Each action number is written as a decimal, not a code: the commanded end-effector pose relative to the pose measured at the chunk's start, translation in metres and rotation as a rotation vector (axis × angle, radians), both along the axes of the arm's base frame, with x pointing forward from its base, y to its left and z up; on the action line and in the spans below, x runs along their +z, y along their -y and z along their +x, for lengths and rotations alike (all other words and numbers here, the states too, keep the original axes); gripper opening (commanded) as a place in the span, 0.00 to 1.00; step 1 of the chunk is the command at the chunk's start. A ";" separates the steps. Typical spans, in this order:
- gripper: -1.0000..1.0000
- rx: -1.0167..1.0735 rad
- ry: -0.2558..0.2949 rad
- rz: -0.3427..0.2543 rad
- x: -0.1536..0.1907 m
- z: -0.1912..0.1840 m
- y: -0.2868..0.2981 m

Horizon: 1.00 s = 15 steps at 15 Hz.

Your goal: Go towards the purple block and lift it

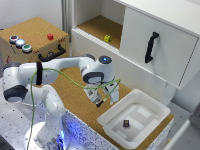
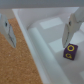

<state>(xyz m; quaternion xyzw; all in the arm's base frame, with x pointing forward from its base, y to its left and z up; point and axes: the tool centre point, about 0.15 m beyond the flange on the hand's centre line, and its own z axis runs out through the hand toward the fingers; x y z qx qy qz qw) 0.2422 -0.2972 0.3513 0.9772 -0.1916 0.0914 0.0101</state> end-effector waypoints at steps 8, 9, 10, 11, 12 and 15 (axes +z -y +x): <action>1.00 -0.077 -0.064 0.090 -0.067 0.008 0.075; 1.00 -0.091 -0.061 0.086 -0.072 0.008 0.077; 1.00 -0.103 -0.053 0.084 -0.077 0.007 0.079; 1.00 -0.114 -0.045 0.080 -0.081 0.007 0.081; 1.00 -0.129 -0.031 0.080 -0.084 0.007 0.084; 1.00 -0.175 0.014 0.081 -0.094 0.006 0.094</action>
